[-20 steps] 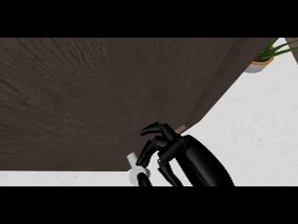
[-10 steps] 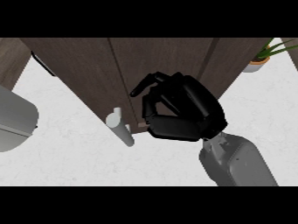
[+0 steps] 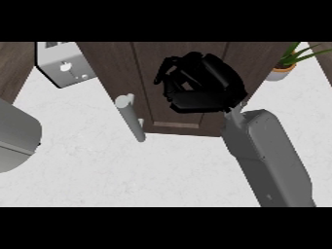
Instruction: Pick up the bottled water, place it into the cabinet and close the cabinet
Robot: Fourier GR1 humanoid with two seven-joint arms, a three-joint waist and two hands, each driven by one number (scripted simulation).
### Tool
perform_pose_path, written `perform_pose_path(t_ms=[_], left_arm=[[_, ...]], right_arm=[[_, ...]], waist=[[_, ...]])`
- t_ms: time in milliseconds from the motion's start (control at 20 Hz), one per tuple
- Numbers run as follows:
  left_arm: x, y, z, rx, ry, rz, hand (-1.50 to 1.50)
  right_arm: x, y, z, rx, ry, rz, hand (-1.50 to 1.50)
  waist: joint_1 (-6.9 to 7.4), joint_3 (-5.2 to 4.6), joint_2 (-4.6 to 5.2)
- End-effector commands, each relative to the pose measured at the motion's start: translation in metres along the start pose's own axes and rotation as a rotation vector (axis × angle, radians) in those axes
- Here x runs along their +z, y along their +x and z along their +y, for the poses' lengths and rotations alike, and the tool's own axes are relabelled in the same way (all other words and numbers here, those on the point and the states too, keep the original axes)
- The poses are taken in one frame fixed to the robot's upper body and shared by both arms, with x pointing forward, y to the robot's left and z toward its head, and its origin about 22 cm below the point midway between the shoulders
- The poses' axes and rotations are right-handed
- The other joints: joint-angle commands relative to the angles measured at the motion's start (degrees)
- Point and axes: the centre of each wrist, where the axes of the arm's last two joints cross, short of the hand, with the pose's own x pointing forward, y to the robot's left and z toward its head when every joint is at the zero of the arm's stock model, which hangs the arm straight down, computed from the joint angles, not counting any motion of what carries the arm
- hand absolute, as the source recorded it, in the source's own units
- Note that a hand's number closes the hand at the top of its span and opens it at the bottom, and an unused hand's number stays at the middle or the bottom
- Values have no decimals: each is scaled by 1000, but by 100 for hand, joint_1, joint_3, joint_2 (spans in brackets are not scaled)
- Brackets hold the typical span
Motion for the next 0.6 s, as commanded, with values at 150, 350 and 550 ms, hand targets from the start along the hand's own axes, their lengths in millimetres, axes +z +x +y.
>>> perform_pose_path(t_ms=[150,350,550], left_arm=[[-4,-1,-5,4,-16,1,-150],[0,2,1,35,-24,12,-150],[-8,4,-6,24,-38,26,-150]], right_arm=[[-45,10,-12,26,-1,21,150],[-45,6,-18,-3,-3,17,150],[-52,9,-4,-48,74,20,150]], waist=[[74,-25,103],[111,-26,104],[127,-22,124]])
